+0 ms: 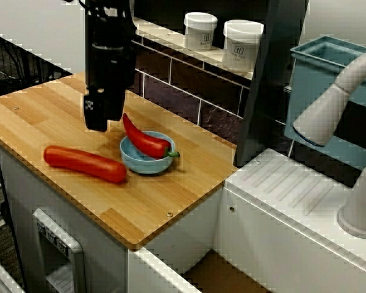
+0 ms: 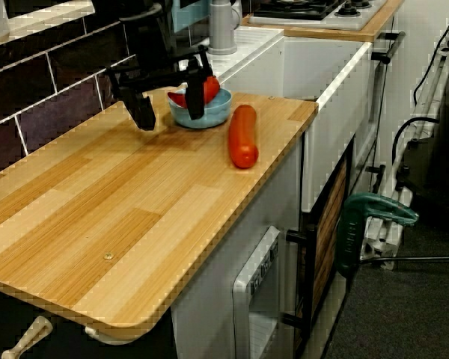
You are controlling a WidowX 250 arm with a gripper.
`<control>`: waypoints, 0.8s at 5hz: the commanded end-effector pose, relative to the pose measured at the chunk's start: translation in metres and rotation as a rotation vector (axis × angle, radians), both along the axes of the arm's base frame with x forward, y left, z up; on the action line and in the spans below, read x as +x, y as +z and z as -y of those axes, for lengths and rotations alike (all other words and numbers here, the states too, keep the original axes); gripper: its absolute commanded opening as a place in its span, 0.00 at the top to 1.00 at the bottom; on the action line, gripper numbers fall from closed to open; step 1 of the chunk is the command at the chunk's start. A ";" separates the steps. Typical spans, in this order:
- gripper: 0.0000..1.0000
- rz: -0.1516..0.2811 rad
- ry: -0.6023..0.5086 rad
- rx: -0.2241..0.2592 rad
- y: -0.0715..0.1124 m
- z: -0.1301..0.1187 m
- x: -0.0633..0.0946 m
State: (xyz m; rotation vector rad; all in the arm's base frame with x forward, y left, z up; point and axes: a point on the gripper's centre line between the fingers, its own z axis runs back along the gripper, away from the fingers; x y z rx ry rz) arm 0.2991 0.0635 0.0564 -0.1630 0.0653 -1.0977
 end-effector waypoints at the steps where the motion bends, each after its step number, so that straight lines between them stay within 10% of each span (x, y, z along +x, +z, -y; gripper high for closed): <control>1: 0.00 0.092 0.034 0.027 0.039 -0.026 -0.004; 4: 0.00 0.127 0.098 0.105 0.055 -0.024 -0.050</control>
